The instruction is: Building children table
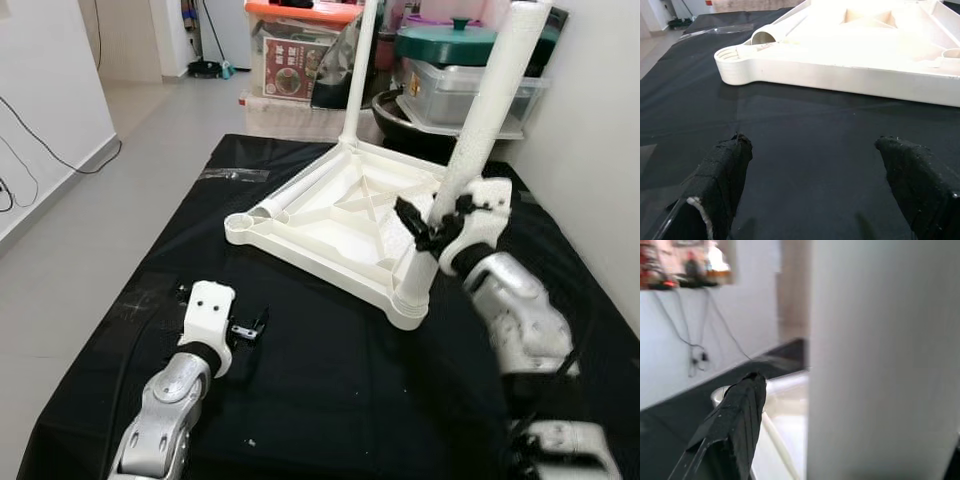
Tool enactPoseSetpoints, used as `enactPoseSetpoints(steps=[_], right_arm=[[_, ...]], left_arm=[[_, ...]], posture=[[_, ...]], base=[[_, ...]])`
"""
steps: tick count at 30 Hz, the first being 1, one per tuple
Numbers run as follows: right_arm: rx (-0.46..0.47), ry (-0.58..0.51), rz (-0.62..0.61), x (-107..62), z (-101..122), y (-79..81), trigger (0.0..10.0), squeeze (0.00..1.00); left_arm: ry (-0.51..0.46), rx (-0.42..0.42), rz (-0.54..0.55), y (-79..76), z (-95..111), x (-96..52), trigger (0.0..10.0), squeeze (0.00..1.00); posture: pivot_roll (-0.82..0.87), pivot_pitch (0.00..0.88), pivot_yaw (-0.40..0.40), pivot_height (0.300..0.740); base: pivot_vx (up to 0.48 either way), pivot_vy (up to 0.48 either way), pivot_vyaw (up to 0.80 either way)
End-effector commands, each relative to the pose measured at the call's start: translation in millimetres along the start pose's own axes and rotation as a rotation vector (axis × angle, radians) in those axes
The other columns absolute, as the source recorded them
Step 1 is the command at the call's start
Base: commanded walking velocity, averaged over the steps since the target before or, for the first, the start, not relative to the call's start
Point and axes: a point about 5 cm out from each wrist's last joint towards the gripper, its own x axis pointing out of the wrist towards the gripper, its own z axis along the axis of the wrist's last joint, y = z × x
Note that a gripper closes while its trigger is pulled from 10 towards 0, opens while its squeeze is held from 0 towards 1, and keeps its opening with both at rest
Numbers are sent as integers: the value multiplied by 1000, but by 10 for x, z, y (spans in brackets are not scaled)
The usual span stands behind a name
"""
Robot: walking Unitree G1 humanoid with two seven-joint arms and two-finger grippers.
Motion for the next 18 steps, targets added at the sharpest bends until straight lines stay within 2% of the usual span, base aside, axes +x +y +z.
enactPoseSetpoints(steps=[1,2,3,4,5,7,8,9,10,13,14,15,17,18], right_arm=[[16,-3,53,32,-26,61,10000,0],[-15,27,196,-10,-20,87,10000,0],[-47,98,340,-71,-111,160,10000,0],[-47,98,340,-71,-111,160,10000,0],[-61,187,478,-96,-296,290,10000,0],[-61,187,478,-96,-296,290,10000,0],[-63,242,557,-113,-423,379,10000,0],[-63,242,557,-113,-423,379,10000,0],[-45,275,615,-92,-526,459,7255,0],[-45,275,615,-92,-526,459,7255,0],[-20,274,614,-18,-597,529,0,0],[-17,277,552,47,-669,541,0,0],[-17,277,552,47,-669,541,0,0],[-23,310,213,145,-797,374,0,0]], left_arm=[[12,-5,-2,-13,-43,-9,10000,0],[10,-6,-4,-18,-40,-5,10000,0],[8,-6,-5,-23,-37,-2,10000,0],[8,-6,-5,-23,-37,-2,10000,0],[6,-5,-8,-32,-30,2,10000,0],[6,-5,-8,-32,-30,2,10000,0],[5,-5,-10,-38,-26,4,10000,0],[5,-5,-10,-38,-26,4,10000,0],[3,-4,-12,-44,-20,5,10000,0],[3,-4,-12,-44,-20,5,10000,0],[1,-2,-10,-41,-8,4,10000,0],[1,-2,-6,-32,-4,-1,10000,0],[1,-2,-6,-32,-4,-1,10000,0],[3,-1,-4,-24,-8,-14,10000,0]], posture=[[77,0,-128,740],[79,0,-130,740],[81,0,-130,740],[81,0,-130,740],[96,0,-136,740],[96,0,-136,740],[98,0,-138,740],[98,0,-138,740],[107,0,-142,740],[107,0,-142,740],[117,0,-147,740],[114,0,-145,740],[114,0,-145,740],[103,0,-142,740]], base=[[0,0,0],[0,0,0],[0,0,0],[0,0,0],[0,0,0],[0,0,0],[0,0,0],[0,0,0],[0,0,0],[0,0,0],[0,0,0],[0,0,0],[0,0,0],[0,0,0]])
